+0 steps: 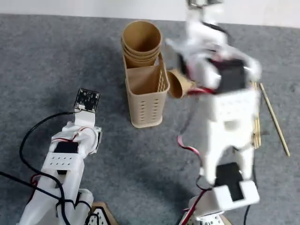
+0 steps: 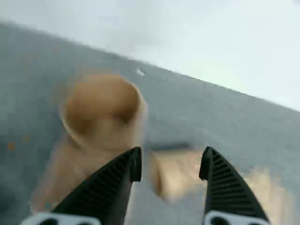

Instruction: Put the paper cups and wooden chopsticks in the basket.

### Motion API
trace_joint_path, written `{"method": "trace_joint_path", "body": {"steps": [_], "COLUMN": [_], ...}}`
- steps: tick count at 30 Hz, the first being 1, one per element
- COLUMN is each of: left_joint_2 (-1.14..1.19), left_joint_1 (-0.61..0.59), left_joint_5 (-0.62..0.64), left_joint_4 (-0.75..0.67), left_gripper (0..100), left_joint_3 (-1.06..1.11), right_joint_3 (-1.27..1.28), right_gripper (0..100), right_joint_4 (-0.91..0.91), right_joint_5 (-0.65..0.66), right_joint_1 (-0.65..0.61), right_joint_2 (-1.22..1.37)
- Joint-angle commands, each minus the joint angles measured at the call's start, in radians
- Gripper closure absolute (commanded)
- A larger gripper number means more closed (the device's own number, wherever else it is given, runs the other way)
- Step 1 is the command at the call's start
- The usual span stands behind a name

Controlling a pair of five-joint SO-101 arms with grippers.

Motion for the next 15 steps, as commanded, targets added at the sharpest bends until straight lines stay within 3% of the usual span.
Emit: {"method": "trace_joint_path", "body": {"steps": [1, 6, 15], "left_joint_2": [-0.016, -0.016, -0.016], "left_joint_1": [0.008, 0.008, 0.008], "left_joint_5": [0.006, 0.006, 0.006], "left_joint_4": [-0.017, -0.017, -0.017], "left_gripper": [88, 88, 88], "left_joint_3": [-0.005, -0.005, -0.005], "right_joint_3": [0.018, 0.394, 1.129], "right_gripper": [78.5, 78.5, 78.5], "right_joint_4": [0.094, -0.045, -0.647], "right_joint_5": [0.152, 0.299, 0.299], "right_joint_1": [0.2, 0.274, 0.189], "right_joint_2": [-0.038, -0.019, -0.206]}}
